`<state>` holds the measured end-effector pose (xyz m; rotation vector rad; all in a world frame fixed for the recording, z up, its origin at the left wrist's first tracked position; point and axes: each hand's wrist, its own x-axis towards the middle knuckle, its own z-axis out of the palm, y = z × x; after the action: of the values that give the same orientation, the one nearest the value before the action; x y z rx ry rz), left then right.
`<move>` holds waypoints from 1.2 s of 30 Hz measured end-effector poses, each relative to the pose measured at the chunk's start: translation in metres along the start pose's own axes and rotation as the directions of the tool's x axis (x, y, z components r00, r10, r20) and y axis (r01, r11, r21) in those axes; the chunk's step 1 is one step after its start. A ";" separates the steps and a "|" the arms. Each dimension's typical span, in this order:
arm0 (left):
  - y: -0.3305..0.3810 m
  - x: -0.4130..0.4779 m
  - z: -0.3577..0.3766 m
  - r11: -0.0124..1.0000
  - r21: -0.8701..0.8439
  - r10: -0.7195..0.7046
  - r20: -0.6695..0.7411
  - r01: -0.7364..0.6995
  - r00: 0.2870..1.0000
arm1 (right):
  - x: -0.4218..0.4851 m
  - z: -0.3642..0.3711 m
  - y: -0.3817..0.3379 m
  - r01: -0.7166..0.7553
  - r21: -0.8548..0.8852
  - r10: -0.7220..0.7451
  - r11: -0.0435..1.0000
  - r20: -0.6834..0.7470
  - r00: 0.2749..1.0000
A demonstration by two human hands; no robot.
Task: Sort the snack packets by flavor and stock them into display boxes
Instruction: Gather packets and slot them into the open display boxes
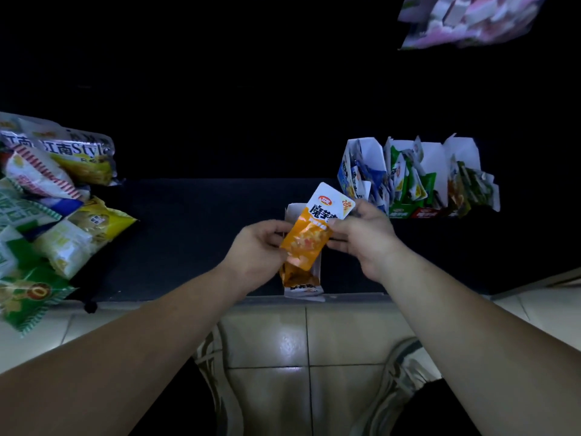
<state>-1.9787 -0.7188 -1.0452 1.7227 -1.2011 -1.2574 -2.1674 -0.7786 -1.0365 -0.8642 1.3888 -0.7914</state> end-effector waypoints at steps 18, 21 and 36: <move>-0.035 0.000 -0.001 0.978 0.088 -0.193 0.051 0.188 0.980 | -0.006 0.006 0.035 0.211 -0.380 -0.167 0.901 0.147 0.975; -0.038 0.004 -0.003 0.975 0.077 -0.209 0.012 0.207 0.978 | -0.004 0.011 0.029 0.206 -0.388 -0.156 0.898 0.157 0.975; -0.018 0.038 -0.002 0.978 0.145 -0.143 -0.060 0.150 0.988 | 0.003 0.009 0.046 0.126 -0.376 -0.059 0.918 0.184 0.981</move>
<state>-1.9680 -0.7483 -1.0729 1.9713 -1.1831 -1.2278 -2.1601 -0.7583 -1.0781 -1.2836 1.3805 -0.5038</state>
